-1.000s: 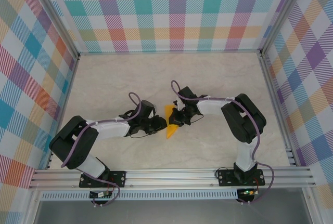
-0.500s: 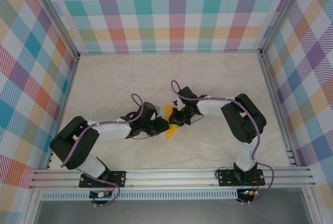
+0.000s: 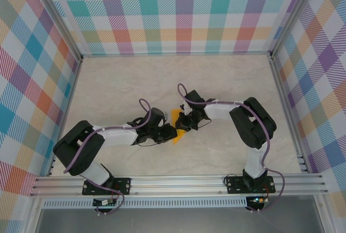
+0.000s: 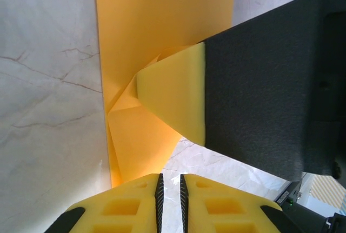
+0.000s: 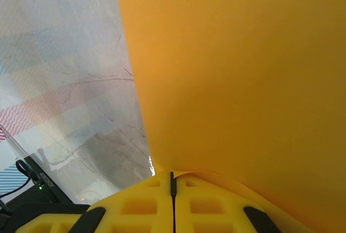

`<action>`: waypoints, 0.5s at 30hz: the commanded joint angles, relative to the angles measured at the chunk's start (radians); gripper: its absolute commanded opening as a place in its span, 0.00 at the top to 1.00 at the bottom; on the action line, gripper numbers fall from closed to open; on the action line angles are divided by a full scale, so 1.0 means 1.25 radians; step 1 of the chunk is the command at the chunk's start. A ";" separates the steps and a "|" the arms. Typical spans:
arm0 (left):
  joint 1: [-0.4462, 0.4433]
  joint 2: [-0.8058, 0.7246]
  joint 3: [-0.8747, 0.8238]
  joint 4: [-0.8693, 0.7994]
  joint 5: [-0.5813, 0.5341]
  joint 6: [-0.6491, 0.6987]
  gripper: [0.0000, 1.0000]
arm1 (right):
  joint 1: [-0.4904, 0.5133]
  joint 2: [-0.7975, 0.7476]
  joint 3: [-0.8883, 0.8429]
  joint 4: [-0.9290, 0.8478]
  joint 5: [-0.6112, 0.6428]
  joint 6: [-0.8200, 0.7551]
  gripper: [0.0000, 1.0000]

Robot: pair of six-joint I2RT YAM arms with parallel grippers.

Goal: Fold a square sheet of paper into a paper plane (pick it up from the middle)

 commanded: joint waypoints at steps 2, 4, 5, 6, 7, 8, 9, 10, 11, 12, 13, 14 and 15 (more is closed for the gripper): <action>-0.013 0.029 0.006 -0.014 -0.002 0.005 0.82 | 0.001 0.020 0.017 -0.008 0.003 -0.010 0.94; -0.013 0.035 0.006 -0.014 -0.003 0.004 0.82 | 0.001 0.020 0.017 -0.007 0.004 -0.008 0.94; -0.014 0.038 0.008 -0.015 -0.004 0.004 0.82 | 0.001 0.021 0.017 -0.008 0.005 -0.007 0.94; -0.015 0.038 0.007 -0.019 -0.006 0.004 0.82 | 0.001 0.022 0.018 -0.007 0.005 -0.006 0.94; -0.015 0.040 0.009 -0.020 -0.008 0.004 0.82 | 0.001 0.022 0.019 -0.008 0.005 -0.007 0.94; -0.015 0.043 0.009 -0.025 -0.010 0.004 0.83 | 0.000 0.023 0.019 -0.008 0.005 -0.007 0.94; -0.014 0.046 0.010 -0.027 -0.011 0.005 0.83 | 0.001 0.023 0.020 -0.008 0.005 -0.007 0.94; -0.015 0.046 0.010 -0.030 -0.013 0.005 0.83 | 0.000 0.023 0.020 -0.008 0.005 -0.007 0.94; -0.014 0.048 0.011 -0.031 -0.014 0.007 0.83 | 0.001 0.023 0.021 -0.008 0.005 -0.007 0.94; -0.015 0.049 0.012 -0.033 -0.016 0.007 0.83 | 0.001 0.024 0.021 -0.008 0.006 -0.006 0.94; -0.015 0.050 0.012 -0.037 -0.017 0.007 0.83 | 0.001 0.024 0.022 -0.008 0.006 -0.005 0.94; -0.014 0.050 0.014 -0.041 -0.020 0.008 0.83 | 0.001 0.024 0.022 -0.009 0.006 -0.005 0.94; -0.014 0.049 0.015 -0.045 -0.022 0.009 0.83 | 0.001 0.024 0.022 -0.008 0.007 -0.004 0.94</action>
